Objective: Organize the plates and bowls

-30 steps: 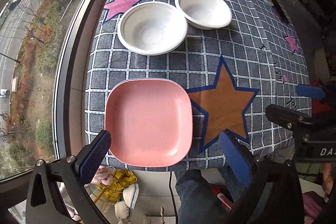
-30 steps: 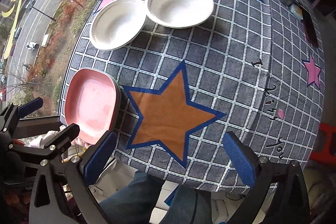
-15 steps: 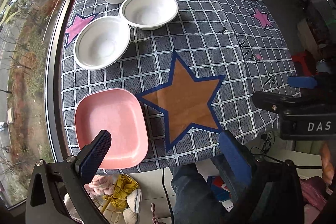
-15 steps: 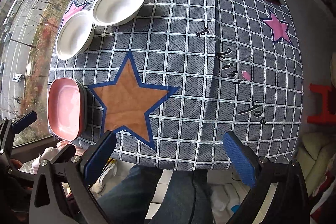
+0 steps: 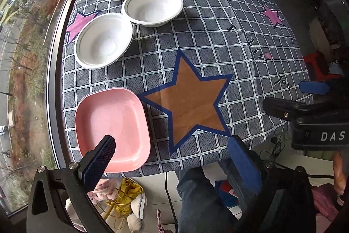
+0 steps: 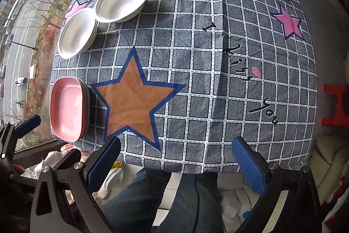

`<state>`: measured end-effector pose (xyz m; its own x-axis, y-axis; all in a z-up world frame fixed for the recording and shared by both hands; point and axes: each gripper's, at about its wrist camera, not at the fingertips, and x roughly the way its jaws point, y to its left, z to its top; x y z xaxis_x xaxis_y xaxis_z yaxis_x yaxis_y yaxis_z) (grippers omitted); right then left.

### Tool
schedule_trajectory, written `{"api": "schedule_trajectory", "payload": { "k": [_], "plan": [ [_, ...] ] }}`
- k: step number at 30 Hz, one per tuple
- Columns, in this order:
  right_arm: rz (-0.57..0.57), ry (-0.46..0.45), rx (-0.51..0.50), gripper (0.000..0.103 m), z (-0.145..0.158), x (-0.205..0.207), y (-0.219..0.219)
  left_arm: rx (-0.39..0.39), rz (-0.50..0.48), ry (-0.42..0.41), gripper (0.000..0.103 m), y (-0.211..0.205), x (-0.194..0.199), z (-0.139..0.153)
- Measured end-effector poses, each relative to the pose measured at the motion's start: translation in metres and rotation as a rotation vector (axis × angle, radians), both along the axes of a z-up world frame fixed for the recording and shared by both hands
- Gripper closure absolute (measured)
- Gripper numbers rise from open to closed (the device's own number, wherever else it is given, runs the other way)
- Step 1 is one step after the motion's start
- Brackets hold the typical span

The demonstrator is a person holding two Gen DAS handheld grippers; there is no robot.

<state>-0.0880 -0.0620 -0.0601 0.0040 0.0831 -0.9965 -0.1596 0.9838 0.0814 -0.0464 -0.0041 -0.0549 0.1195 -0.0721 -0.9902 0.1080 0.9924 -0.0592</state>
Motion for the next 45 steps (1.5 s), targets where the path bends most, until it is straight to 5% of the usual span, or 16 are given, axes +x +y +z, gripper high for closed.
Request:
{"api": "schedule_trajectory", "payload": {
  "k": [45],
  "plan": [
    [-0.009,0.012,0.012,0.001,-0.007,0.016,0.013,0.06,0.064,-0.02,0.0,0.036,0.022,0.004]
  ]
}}
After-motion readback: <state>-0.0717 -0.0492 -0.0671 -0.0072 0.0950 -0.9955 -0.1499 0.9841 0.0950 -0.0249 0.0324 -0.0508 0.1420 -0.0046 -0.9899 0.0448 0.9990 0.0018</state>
